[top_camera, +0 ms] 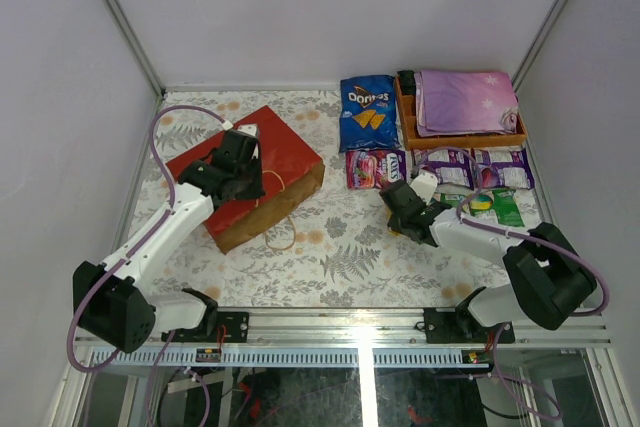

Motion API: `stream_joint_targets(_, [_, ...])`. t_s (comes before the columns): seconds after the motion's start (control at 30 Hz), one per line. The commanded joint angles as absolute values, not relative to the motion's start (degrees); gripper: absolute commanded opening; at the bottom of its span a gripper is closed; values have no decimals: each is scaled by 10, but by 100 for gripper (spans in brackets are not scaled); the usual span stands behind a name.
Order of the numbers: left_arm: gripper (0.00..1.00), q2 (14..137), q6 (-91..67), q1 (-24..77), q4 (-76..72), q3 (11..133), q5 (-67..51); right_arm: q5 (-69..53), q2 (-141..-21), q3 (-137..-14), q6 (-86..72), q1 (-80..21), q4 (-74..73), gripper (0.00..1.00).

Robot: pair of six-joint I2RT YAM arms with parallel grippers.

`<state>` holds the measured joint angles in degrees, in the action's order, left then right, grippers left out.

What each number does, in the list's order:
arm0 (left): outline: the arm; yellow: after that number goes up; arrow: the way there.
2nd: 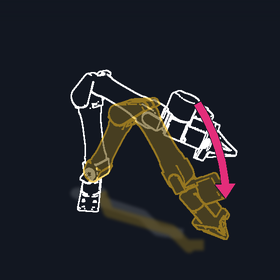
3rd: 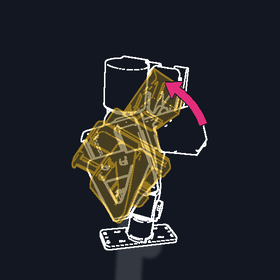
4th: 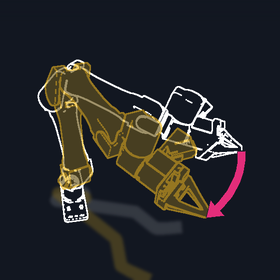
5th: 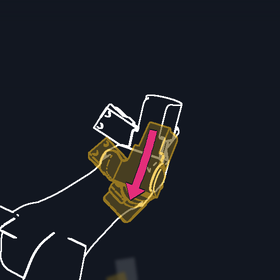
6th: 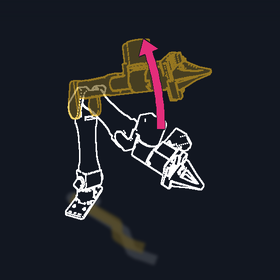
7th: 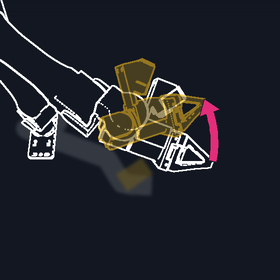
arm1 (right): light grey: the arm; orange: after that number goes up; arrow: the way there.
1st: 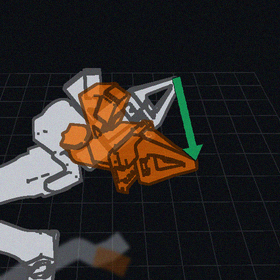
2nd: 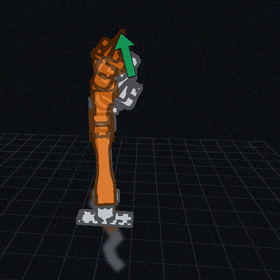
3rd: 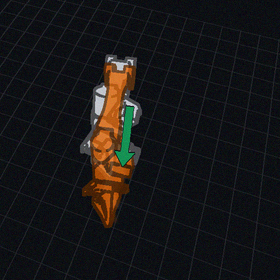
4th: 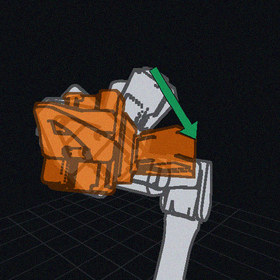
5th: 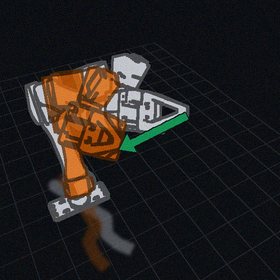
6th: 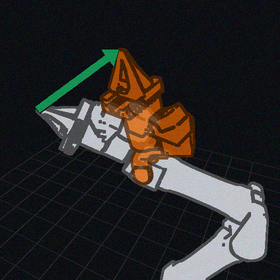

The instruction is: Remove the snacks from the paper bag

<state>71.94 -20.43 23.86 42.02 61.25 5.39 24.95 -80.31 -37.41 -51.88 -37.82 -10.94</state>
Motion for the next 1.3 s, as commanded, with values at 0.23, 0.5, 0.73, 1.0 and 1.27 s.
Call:
stream_joint_targets(0.23, [0,706,-192,246,395,613,55,319,-771,-367,-596,-385,-133,17])
stream_joint_targets(0.5, [0,707,-192,247,395,613,56,351,-743,-382,-604,-406,-165,76])
stream_joint_targets(0.73, [0,710,-192,247,395,612,59,398,-695,-395,-575,-430,-156,63])
stream_joint_targets(1.0, [0,710,-192,247,396,612,61,414,-729,-390,-536,-428,-95,0])
stream_joint_targets(1.27, [0,708,-192,247,396,612,62,388,-777,-360,-538,-416,-51,0])
